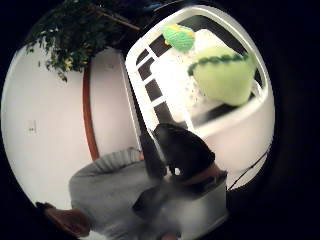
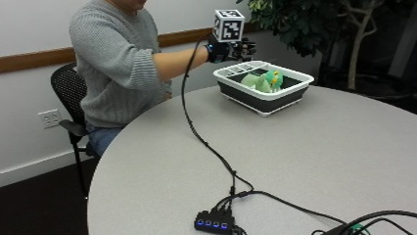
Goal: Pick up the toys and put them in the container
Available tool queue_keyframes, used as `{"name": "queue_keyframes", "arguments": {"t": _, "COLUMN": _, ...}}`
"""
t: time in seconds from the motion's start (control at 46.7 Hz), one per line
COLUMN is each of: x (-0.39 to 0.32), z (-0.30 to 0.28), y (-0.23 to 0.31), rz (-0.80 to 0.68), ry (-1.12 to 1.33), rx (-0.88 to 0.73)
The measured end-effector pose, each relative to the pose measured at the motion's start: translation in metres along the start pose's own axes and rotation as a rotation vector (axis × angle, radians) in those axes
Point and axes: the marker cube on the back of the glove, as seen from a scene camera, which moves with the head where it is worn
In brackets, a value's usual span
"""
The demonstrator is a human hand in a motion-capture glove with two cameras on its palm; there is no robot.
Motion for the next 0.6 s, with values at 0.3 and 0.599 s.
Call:
{"name": "queue_keyframes", "arguments": {"t": 0.3, "x": 0.131, "z": -0.044, "y": 0.25, "rz": 0.276, "ry": 0.008, "rx": 0.232}}
{"name": "queue_keyframes", "arguments": {"t": 0.599, "x": 0.099, "z": 0.015, "y": 0.337, "rz": 0.331, "ry": -0.014, "rx": 0.234}}
